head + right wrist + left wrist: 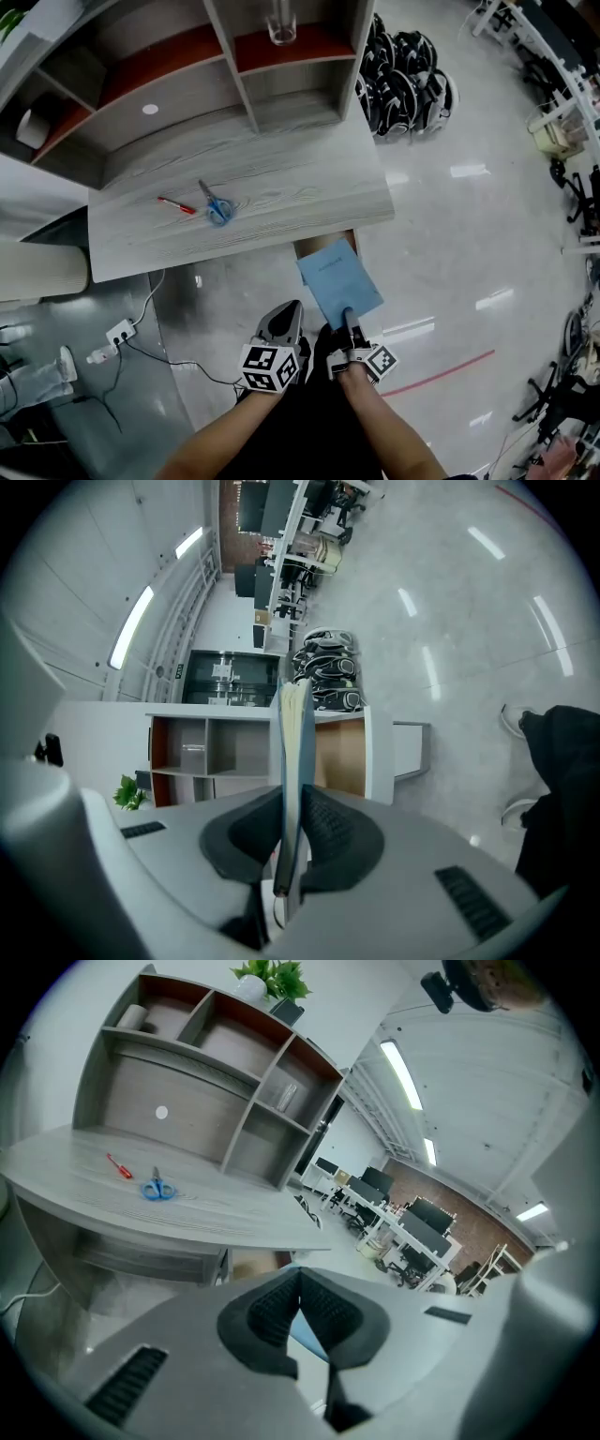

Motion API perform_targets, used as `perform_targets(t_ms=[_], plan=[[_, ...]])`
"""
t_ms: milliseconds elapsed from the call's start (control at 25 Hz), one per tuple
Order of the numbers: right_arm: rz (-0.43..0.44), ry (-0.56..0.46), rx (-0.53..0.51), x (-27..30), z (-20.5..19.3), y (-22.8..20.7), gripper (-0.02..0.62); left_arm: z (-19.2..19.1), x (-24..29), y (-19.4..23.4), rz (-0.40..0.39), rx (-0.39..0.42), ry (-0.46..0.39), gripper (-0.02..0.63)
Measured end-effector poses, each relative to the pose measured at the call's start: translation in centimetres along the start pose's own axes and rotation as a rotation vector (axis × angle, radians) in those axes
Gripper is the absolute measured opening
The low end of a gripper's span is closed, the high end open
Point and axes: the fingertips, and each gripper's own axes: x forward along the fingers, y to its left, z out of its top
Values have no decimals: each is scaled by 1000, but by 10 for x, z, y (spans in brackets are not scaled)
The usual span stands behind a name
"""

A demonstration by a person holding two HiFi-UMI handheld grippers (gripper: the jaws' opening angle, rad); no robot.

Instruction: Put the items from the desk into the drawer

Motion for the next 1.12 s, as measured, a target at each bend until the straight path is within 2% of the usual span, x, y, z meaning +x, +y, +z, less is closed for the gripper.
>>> perform_targets(t_ms=[240,560,920,1120], plan=[[-16,-67,18,25,13,-18,55,-7,6,6,-14,35,32,14],[-5,-100,21,73,14,-23,55,-18,4,21,9,15,52,14],[-28,-131,43,121,3,-31,55,-17,-9,42,30,-30,73,14],[-69,-149,50,134,3,-41,55,-23,-11,39,14,-40,96,14]])
